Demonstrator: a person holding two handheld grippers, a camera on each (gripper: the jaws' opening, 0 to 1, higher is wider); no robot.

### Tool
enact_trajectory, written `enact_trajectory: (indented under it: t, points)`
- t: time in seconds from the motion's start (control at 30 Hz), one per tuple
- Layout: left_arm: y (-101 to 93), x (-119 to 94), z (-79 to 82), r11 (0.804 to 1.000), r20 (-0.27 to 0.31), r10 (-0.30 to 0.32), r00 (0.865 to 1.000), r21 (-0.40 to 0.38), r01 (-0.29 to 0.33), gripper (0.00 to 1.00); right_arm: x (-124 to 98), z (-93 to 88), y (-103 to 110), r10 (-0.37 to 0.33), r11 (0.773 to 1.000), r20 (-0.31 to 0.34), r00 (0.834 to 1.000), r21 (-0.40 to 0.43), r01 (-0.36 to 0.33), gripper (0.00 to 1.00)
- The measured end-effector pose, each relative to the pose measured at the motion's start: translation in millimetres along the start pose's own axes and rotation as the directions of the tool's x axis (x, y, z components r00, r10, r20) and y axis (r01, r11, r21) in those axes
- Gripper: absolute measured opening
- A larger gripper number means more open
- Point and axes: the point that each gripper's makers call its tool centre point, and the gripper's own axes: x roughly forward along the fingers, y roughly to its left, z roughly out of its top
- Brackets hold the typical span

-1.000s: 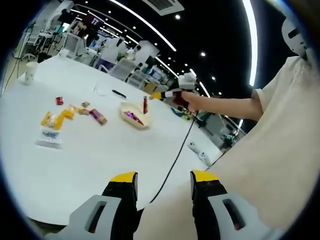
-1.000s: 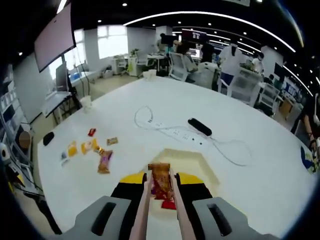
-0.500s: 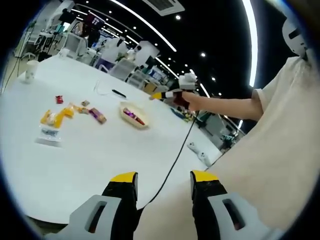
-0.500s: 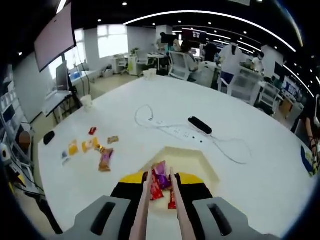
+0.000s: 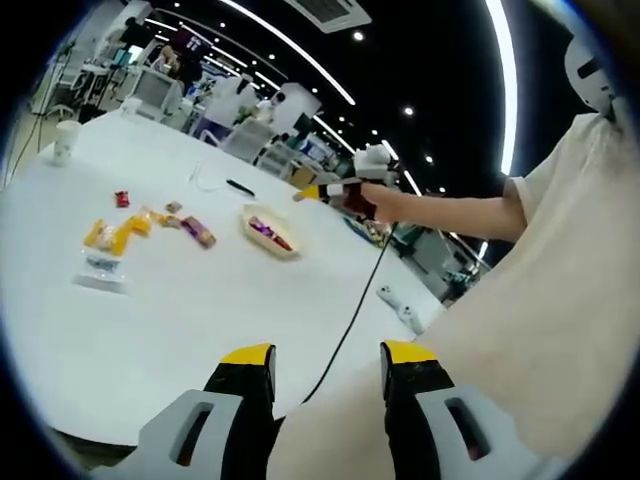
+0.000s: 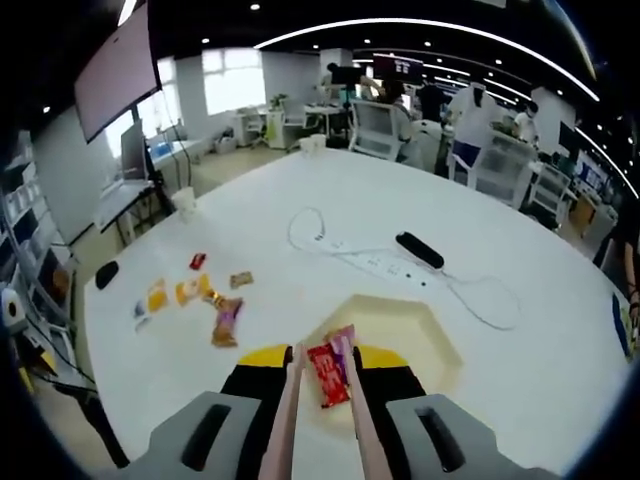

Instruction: Place the target food into the container with the food tongs after gripping and lifting it, then release it inside without dropping or visibly crushing the food.

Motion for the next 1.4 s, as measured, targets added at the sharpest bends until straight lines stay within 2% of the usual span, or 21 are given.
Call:
enact_trajectory:
  t: [0.67, 0.87, 1.0, 1.3, 1.4]
  points:
    - [7.8, -8, 0.2, 0.999, 0.020, 0.027, 0.999, -0.021, -0.027, 0.41, 30, 8.0, 42, 0.082, 0.996, -0.030, 0.996, -0.035, -0.083, 0.24]
    - [10.2, -11, -0.4, 0.999, 0.025, 0.038, 0.999, -0.028, -0.037, 0.41, 36, 7.4, 48, 0.093, 0.995, -0.040, 0.995, -0.039, -0.095, 0.24]
    - [12.7, -16, -0.6, 0.998, 0.031, 0.050, 0.998, -0.034, -0.049, 0.41, 37, 10.2, 68, 0.112, 0.992, -0.049, 0.993, -0.046, -0.114, 0.24]
    - [14.9, -20, -1.9, 0.997, 0.037, 0.064, 0.997, -0.044, -0.062, 0.41, 37, 15.3, 95, 0.139, 0.988, -0.061, 0.988, -0.061, -0.143, 0.24]
    - [15.0, -22, -2.5, 0.997, 0.039, 0.065, 0.997, -0.047, -0.063, 0.41, 41, 13.6, 93, 0.149, 0.986, -0.068, 0.987, -0.063, -0.153, 0.24]
